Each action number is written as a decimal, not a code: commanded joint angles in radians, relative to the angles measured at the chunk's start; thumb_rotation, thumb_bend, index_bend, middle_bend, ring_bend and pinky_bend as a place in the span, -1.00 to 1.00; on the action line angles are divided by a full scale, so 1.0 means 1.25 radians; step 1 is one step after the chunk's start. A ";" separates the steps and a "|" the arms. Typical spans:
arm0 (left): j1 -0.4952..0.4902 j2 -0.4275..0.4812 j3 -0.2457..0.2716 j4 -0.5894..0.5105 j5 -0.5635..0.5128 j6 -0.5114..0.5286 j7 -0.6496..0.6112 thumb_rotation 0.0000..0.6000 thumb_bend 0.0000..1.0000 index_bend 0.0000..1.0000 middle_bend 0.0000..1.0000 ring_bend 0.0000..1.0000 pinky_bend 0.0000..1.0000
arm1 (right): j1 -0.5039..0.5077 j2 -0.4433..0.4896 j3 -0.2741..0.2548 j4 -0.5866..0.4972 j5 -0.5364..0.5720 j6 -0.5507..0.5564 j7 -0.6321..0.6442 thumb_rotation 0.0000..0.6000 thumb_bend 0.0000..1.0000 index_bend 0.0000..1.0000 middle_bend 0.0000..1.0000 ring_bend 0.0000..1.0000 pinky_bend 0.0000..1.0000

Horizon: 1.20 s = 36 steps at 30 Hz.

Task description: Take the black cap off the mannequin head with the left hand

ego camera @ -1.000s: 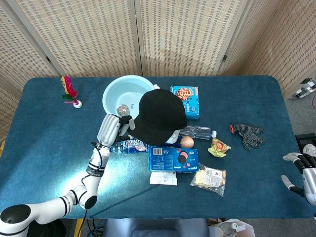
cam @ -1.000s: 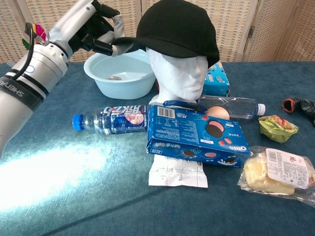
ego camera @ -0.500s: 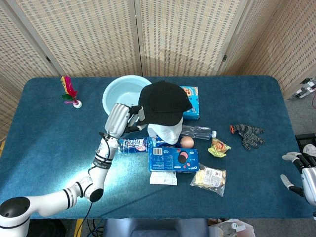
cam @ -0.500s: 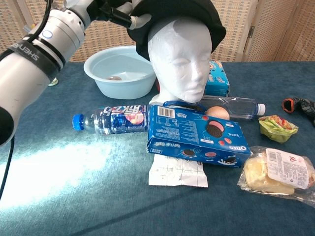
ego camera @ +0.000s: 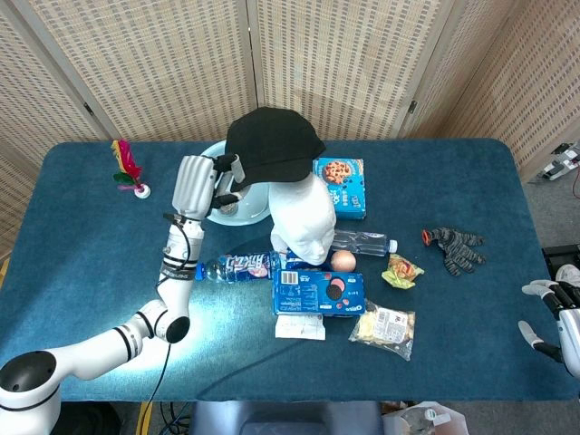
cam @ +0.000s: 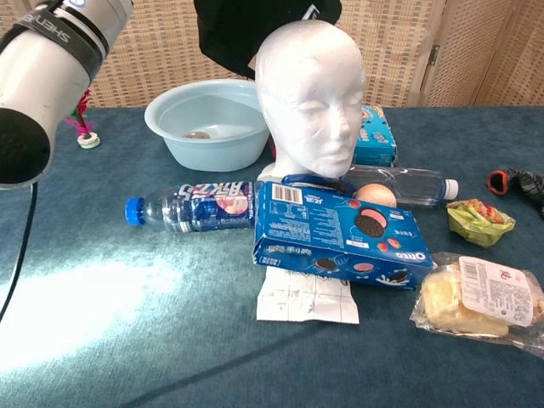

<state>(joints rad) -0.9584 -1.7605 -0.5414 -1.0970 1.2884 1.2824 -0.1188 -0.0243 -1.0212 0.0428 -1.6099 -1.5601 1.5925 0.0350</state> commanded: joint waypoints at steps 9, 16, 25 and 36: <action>0.109 0.094 0.055 -0.009 0.022 0.082 -0.029 1.00 -0.41 0.45 0.96 1.00 1.00 | 0.006 0.001 0.000 -0.001 -0.006 -0.005 0.002 1.00 -0.48 -0.27 -0.37 -0.51 -0.39; 0.206 0.154 0.123 -0.016 0.051 0.140 -0.032 1.00 -0.41 0.45 0.96 1.00 1.00 | 0.013 0.002 0.001 -0.003 -0.008 -0.013 0.000 1.00 -0.48 -0.27 -0.37 -0.51 -0.39; 0.322 0.237 0.189 -0.051 0.067 0.196 -0.027 1.00 -0.41 0.45 0.96 1.00 1.00 | 0.019 0.002 0.002 -0.005 -0.009 -0.020 0.000 1.00 -0.48 -0.27 -0.37 -0.51 -0.39; 0.418 0.293 0.277 -0.078 0.103 0.210 0.002 1.00 -0.41 0.46 0.96 1.00 1.00 | 0.026 -0.002 0.001 -0.003 -0.015 -0.024 0.004 1.00 -0.48 -0.27 -0.37 -0.51 -0.39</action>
<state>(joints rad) -0.4416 -1.3984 -0.2019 -1.1964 1.4109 1.5442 -0.1221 0.0078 -1.0241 0.0443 -1.6134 -1.5787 1.5626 0.0407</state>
